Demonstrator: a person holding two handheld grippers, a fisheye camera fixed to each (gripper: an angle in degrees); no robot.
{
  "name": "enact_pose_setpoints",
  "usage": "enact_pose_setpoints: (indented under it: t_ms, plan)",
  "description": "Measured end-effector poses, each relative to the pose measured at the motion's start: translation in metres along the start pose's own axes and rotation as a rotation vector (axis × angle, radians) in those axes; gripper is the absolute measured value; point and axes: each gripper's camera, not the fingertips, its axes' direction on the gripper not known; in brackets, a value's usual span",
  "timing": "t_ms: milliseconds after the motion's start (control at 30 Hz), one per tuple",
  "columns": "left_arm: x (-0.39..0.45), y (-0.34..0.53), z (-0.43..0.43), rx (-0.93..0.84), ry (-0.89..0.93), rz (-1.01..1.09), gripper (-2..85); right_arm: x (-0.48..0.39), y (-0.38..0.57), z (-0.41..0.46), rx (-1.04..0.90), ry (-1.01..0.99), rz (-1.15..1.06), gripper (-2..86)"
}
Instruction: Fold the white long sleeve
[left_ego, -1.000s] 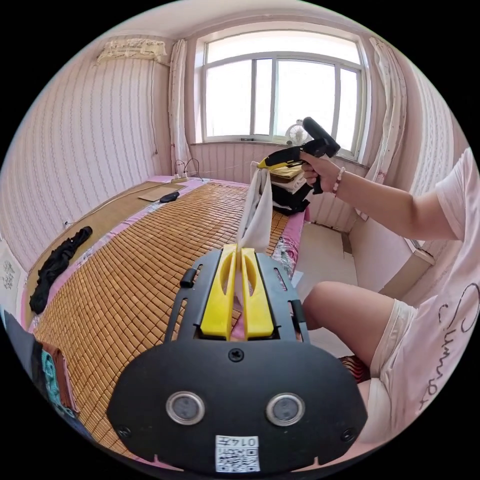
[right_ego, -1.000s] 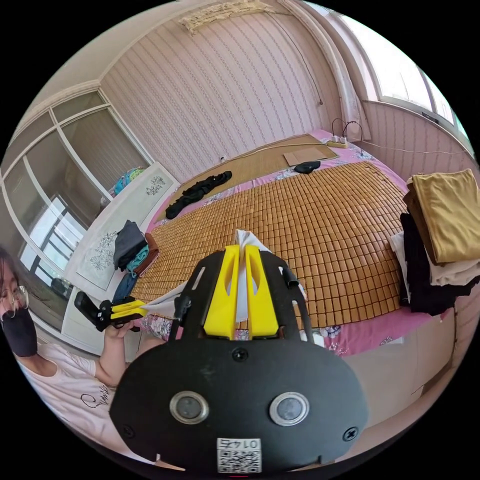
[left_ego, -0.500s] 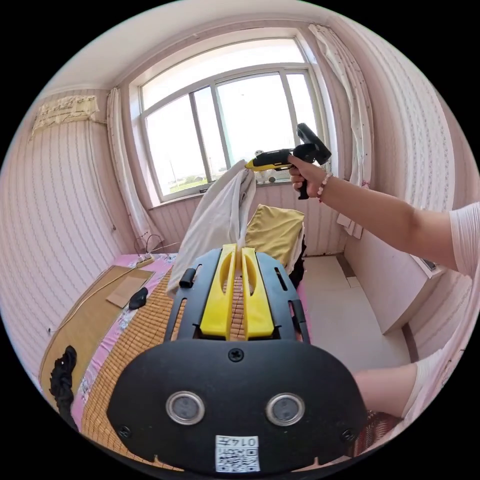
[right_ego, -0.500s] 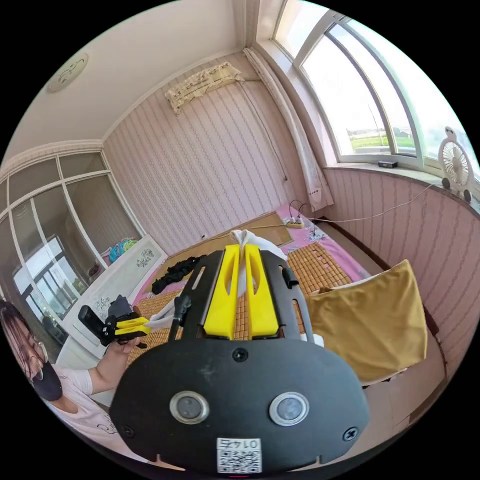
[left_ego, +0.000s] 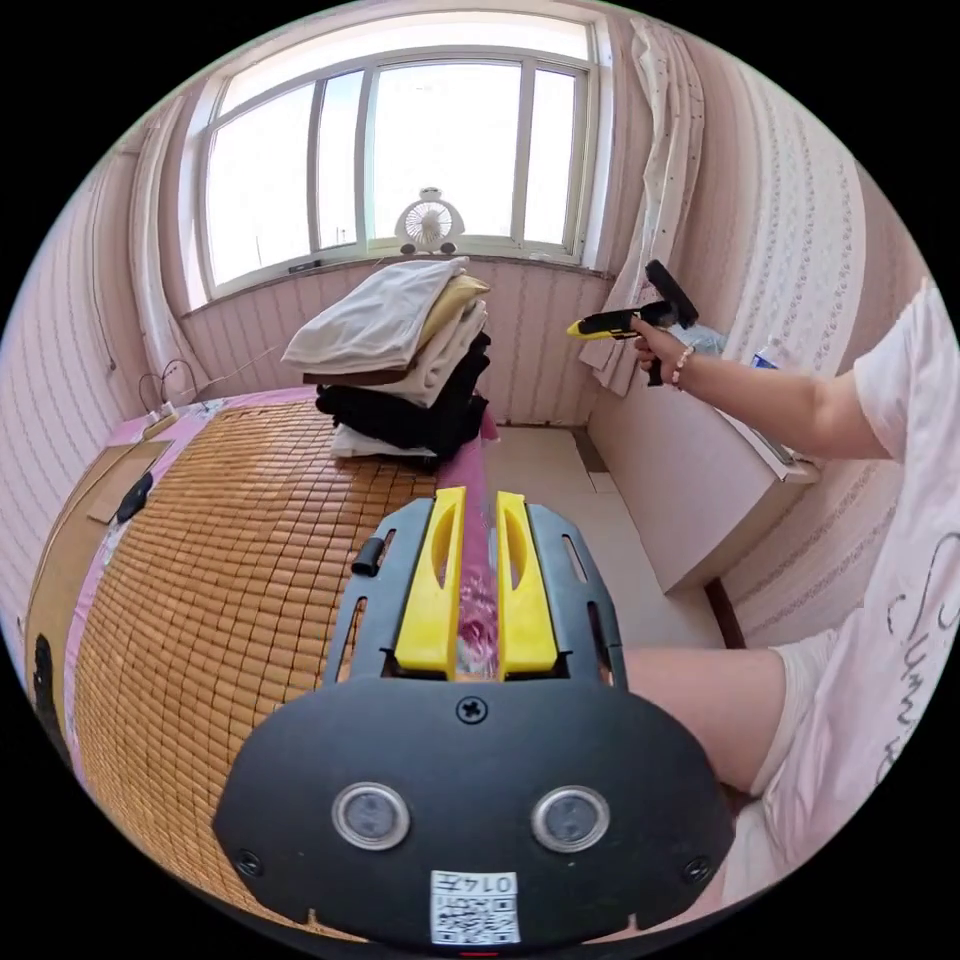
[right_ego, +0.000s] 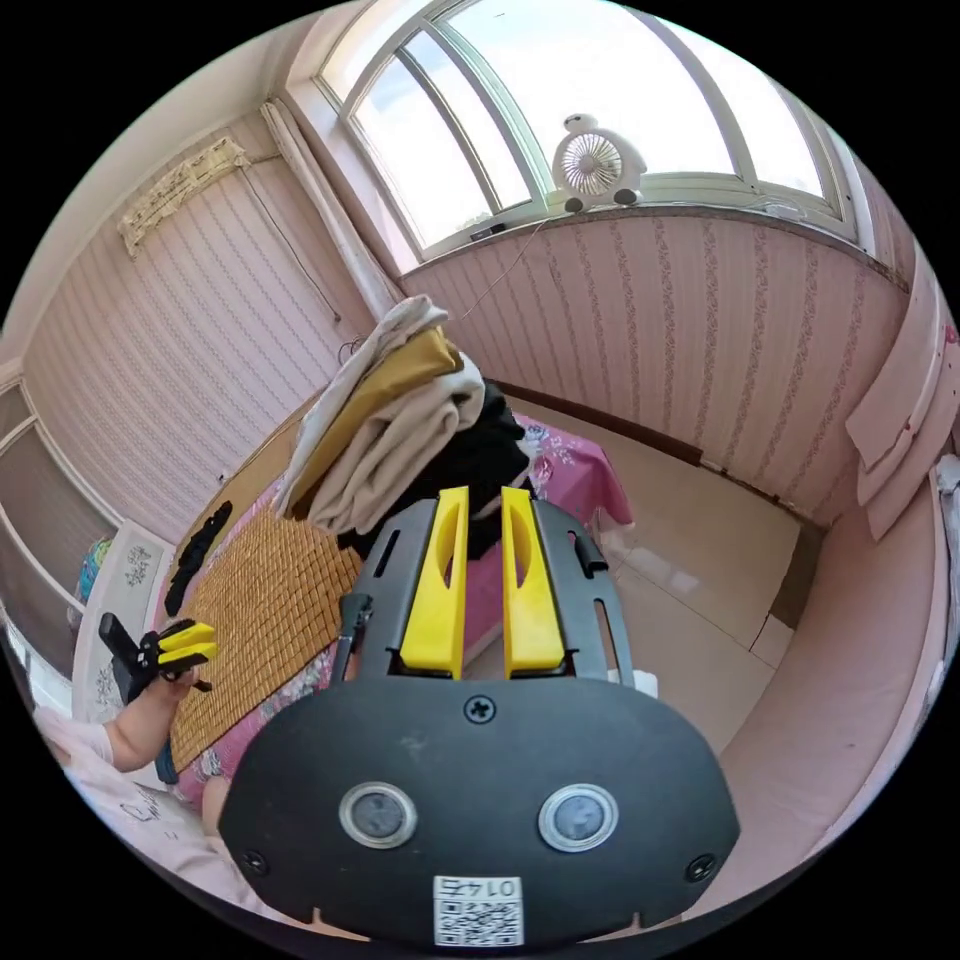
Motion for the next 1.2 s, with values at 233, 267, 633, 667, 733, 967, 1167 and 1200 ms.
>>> enact_pose_setpoints:
  t_ms: [233,267,633,667,733,967,1167,1200]
  plan:
    - [0.105,0.163,-0.189,-0.149,-0.357,-0.315,4.7,-0.096,0.185,-0.012,-0.245,0.066,-0.195,6.6]
    - [0.113,0.173,-0.204,-0.168,-0.409,-0.342,4.4,-0.108,0.196,-0.011,-0.248,0.064,-0.216,6.7]
    - [0.269,0.313,-0.459,0.001,-1.108,-0.566,5.1,-0.416,0.292,-0.003,-0.151,-0.359,-0.897,10.9]
    - [0.275,0.322,-0.467,0.005,-1.122,-0.583,5.1,-0.43,0.298,-0.003,-0.145,-0.386,-0.912,11.2]
    - [0.294,0.357,-0.495,0.022,-1.138,-0.647,5.3,-0.485,0.324,-0.004,-0.14,-0.467,-1.022,12.9]
    - [0.322,0.45,-0.555,0.019,-1.165,-0.772,6.2,-0.603,0.391,0.0,-0.179,-0.58,-1.244,17.9]
    - [0.329,0.534,-0.617,0.07,-1.215,-0.916,9.3,-0.696,0.43,0.017,-0.241,-0.646,-1.318,20.8]
    - [0.33,0.553,-0.629,0.071,-1.227,-0.943,10.2,-0.717,0.439,0.02,-0.253,-0.66,-1.342,21.0]
